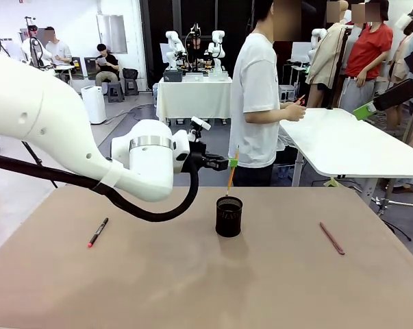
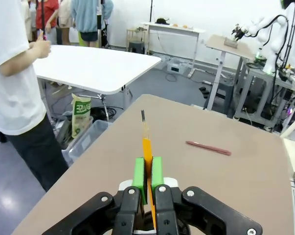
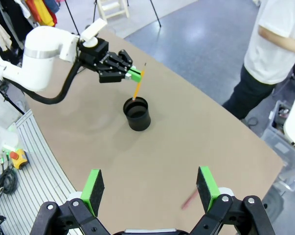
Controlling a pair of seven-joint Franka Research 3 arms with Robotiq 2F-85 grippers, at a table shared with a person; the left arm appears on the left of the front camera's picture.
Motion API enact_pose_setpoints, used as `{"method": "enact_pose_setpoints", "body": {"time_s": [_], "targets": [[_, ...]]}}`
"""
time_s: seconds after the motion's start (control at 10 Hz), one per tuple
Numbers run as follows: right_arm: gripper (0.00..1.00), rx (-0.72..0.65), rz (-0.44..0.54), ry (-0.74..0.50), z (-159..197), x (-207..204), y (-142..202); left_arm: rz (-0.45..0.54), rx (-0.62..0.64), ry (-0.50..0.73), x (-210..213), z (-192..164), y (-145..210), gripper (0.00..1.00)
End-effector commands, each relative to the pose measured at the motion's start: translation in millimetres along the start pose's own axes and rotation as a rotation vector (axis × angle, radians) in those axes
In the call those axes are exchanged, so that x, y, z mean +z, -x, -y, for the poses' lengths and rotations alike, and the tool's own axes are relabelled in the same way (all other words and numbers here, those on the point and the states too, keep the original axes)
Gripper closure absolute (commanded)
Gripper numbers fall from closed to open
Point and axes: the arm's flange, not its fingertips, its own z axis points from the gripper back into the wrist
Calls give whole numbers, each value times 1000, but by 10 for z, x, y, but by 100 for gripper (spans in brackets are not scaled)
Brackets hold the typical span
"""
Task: Place the pens into the pen holder.
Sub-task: Pick up a writing instrument from the table and place it into the Pen holder.
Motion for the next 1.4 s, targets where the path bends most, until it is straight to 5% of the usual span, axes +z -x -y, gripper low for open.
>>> {"method": "enact_pose_setpoints", "body": {"time_s": [0.0, 0.2, 0.3, 0.7, 1.1, 1.3], "targets": [[0, 6, 25, -18, -6, -4, 1, 49, 16, 14, -106, -27, 146, 100], [0, 6, 25, -18, -6, -4, 1, 35, 45, 27, -148, -13, 266, 96], [0, 6, 25, -18, -6, -4, 1, 35, 65, 22, -185, 2, 347, 85], [0, 6, 25, -18, -6, -4, 1, 12, 110, 21, -163, 38, 485, 7], [0, 6, 25, -18, -6, -4, 1, 52, 57, -55, 307, 157, 72, 0], [0, 6, 25, -18, -6, -4, 1, -25, 78, -61, 655, 160, -59, 0]]}}
